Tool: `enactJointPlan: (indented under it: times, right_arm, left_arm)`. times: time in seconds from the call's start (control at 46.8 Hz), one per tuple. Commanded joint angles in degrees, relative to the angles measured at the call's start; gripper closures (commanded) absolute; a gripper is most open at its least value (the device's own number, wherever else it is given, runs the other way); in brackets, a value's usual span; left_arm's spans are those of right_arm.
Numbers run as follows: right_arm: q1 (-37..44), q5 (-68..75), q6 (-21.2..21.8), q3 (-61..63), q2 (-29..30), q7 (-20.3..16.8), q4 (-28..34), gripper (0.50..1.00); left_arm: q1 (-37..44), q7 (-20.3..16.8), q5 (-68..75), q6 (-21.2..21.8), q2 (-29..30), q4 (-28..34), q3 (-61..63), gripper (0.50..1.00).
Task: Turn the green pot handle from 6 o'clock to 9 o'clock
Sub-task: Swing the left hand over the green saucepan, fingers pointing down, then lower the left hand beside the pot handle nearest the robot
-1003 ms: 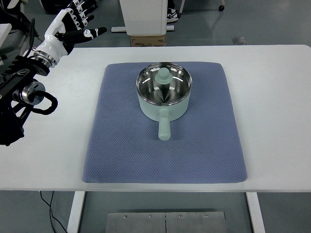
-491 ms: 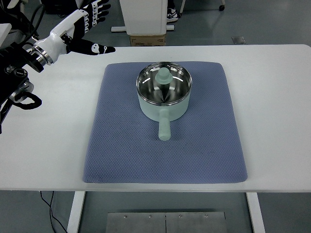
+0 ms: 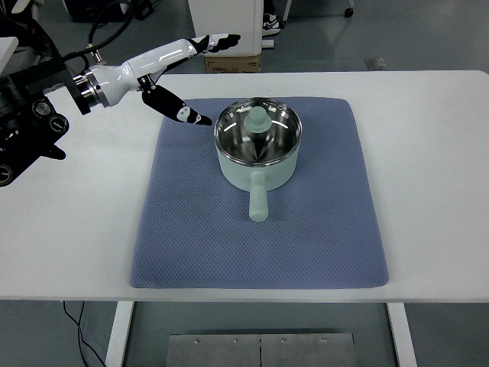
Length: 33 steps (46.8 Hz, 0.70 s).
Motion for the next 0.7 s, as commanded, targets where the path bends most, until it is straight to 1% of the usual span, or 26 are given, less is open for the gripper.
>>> enactJointPlan:
  times: [0.0,0.085,0.235,0.32,0.555,0.683]
  right_arm:
    - [0.0,0.0,0.0,0.0,0.0,0.0,0.0,0.500]
    - [0.0,0.0,0.0,0.0,0.0,0.0,0.0,0.500]
    - [0.0,0.0,0.0,0.0,0.0,0.0,0.0,0.500]
    - [0.0,0.0,0.0,0.0,0.0,0.0,0.0,0.500]
    - [0.0,0.0,0.0,0.0,0.0,0.0,0.1,0.500]
    - [0.0,0.0,0.0,0.0,0.0,0.0,0.0,0.500]
  left_arm:
    - [-0.5,-1.7,3.1,0.0,0.1,-2.1,0.5,0.500]
    - [-1.4,-1.9,6.5,0.0,0.2,-4.8,0.6,0.500]
    - [-2.7,-1.9,10.9,-0.3,0.1,-7.6,2.2,0.500]
    - [-4.2,-1.9,11.6,-1.1,0.1,-8.3,5.1,0.500]
    - [-9.8,-1.9,13.3,-1.5,0.1,-9.8,12.8,0.500]
    - [-13.4,-1.9,14.2,-3.4,-0.6,-9.8,16.0,0.500]
